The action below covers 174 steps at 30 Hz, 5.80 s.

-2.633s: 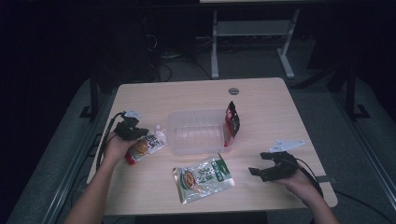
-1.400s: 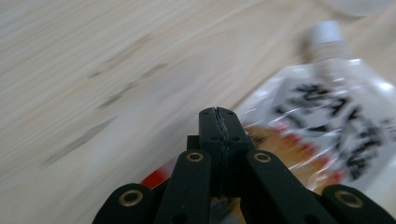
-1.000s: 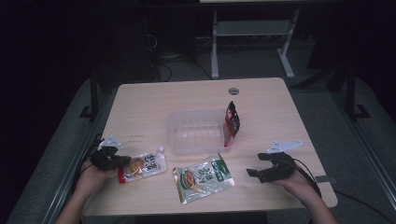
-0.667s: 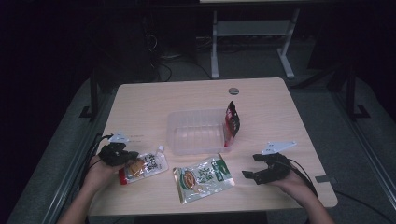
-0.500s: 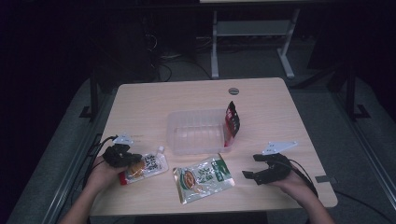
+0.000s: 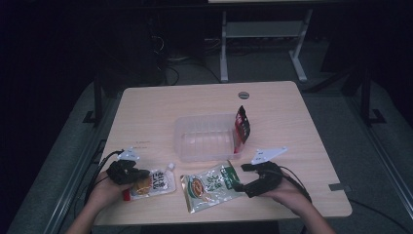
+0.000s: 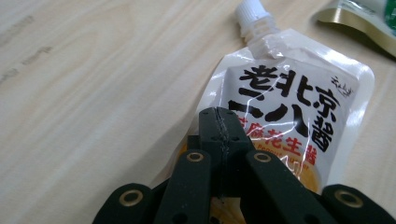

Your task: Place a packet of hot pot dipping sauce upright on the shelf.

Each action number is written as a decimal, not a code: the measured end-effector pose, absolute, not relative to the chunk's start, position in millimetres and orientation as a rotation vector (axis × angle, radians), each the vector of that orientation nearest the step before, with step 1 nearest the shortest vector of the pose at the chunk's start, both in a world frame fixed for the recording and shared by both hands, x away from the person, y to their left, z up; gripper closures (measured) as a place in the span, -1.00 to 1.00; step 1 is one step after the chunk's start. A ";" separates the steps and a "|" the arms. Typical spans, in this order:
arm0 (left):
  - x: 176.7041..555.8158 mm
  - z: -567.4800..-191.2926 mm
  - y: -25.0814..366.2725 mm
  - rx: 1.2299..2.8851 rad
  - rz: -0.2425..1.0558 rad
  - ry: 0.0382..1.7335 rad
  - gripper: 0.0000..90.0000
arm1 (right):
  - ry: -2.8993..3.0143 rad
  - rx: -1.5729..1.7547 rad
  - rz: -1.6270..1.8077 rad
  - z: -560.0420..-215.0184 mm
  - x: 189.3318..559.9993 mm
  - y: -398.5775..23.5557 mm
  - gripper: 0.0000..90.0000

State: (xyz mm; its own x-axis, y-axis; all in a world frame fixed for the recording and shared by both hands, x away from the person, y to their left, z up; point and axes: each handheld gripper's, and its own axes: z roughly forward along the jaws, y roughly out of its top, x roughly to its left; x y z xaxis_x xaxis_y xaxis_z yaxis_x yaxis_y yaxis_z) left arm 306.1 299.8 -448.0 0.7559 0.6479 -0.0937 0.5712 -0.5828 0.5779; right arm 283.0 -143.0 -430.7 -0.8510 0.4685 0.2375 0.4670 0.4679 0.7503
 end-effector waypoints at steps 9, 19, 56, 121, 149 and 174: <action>283.6 -435.9 308.2 2.313 0.230 0.917 1.00 | 2.778 0.726 1.403 -428.1 285.1 -75.2 -0.62; 263.1 -440.0 343.5 2.275 0.282 1.045 1.00 | 2.921 0.630 1.390 -435.5 289.3 -6.8 -0.49; 253.1 -448.1 337.7 2.308 0.180 1.114 1.00 | 3.067 0.769 1.237 -462.8 332.4 62.6 -0.07; 247.0 -415.0 301.6 2.149 0.170 0.931 0.51 | 2.760 0.406 1.948 -373.6 320.9 -8.0 1.00; 250.5 -426.9 314.8 2.148 0.153 0.982 -0.24 | 2.563 0.436 1.929 -318.9 342.6 -67.8 1.00; 250.6 -428.7 309.6 2.163 0.178 0.950 -0.52 | 2.544 0.562 1.748 -314.5 394.3 -69.0 1.00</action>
State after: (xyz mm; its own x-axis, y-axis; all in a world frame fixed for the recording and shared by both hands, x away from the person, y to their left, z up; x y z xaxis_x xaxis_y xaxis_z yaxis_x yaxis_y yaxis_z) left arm 250.6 309.6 -428.7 0.7141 0.6810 -0.1621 0.5760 -0.4399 0.6890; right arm 394.3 -69.0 -314.5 -0.9358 0.2932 0.1958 0.2879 0.3151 0.9043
